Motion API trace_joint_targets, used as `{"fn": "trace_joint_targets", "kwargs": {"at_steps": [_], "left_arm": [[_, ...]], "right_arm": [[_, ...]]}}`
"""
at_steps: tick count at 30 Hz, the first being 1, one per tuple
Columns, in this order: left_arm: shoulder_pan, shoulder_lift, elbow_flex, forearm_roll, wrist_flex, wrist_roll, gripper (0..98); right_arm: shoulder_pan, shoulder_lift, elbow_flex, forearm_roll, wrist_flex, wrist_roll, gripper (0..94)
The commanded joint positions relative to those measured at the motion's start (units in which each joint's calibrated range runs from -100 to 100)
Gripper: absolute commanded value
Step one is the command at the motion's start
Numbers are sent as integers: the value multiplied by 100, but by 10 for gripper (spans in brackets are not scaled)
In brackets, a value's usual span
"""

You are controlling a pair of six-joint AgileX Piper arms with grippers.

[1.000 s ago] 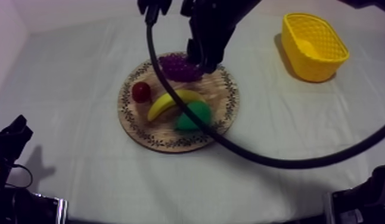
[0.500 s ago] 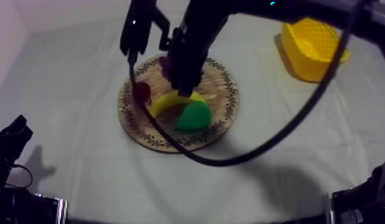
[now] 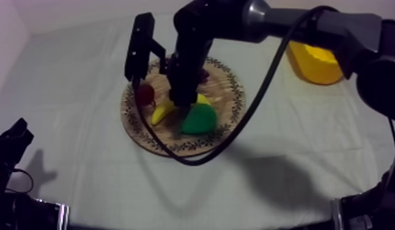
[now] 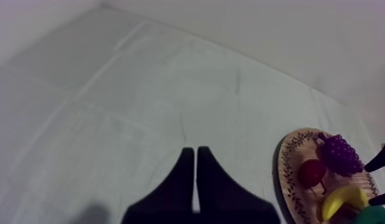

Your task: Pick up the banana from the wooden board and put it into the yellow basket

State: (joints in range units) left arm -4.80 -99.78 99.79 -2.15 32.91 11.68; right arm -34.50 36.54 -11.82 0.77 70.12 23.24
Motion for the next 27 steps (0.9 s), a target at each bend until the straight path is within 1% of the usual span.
{"fn": "trace_joint_targets", "kwargs": {"at_steps": [1, 20, 22, 26, 27], "left_arm": [[-1, -5, -1, -3, -1, 2, 1], [-1, -5, -1, -3, -1, 2, 1], [-1, -5, -1, -3, -1, 2, 1], [-1, -5, -1, -3, -1, 2, 1], [-1, -5, -1, -3, -1, 2, 1]], "right_arm": [[-2, 105, -27, -4, 25, 15, 472], [55, 908, -341, -9, -265, 139, 474], [54, 966, -379, -17, -280, 149, 440], [55, 1047, -482, -33, -308, 115, 215], [58, 1055, -504, -33, -311, 106, 175]]}}
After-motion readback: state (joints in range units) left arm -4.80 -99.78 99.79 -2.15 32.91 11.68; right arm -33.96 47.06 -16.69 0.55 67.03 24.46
